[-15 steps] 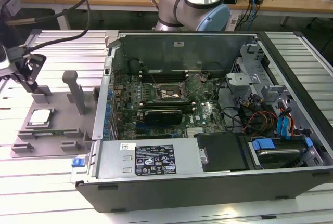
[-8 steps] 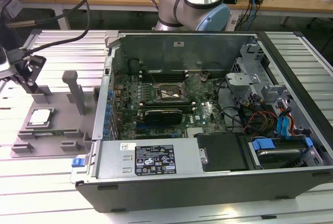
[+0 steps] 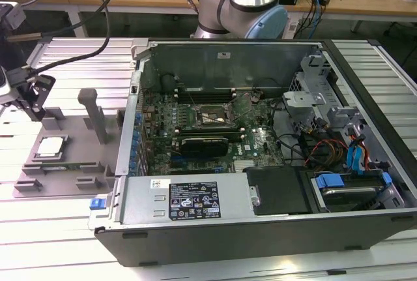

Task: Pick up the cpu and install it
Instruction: 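Pick up the cpu and move it towards the insertion slot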

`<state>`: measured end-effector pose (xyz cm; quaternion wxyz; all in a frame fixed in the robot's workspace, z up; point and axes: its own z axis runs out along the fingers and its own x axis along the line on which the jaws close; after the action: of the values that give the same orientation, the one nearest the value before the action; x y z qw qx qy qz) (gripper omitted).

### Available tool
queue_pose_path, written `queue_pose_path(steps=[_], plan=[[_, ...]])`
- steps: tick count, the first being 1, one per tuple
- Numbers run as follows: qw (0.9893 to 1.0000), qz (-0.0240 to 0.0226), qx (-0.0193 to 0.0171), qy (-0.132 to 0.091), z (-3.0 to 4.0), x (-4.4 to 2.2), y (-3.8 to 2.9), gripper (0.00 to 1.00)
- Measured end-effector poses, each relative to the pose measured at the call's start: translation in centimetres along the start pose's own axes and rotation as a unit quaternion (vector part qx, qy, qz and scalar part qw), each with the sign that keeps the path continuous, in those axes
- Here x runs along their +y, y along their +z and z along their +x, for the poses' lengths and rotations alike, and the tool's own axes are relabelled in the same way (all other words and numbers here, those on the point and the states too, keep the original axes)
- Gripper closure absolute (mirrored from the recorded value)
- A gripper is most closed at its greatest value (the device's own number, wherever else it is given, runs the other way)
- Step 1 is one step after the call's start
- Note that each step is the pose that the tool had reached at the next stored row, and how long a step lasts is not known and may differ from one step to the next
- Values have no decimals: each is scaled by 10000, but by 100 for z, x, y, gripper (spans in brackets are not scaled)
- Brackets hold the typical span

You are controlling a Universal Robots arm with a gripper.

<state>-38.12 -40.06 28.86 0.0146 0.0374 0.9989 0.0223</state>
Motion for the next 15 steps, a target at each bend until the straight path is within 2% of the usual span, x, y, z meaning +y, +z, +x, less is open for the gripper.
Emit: queue_pose_path(steps=[15], plan=[[10000,0,0,0,62,-9,80,89]])
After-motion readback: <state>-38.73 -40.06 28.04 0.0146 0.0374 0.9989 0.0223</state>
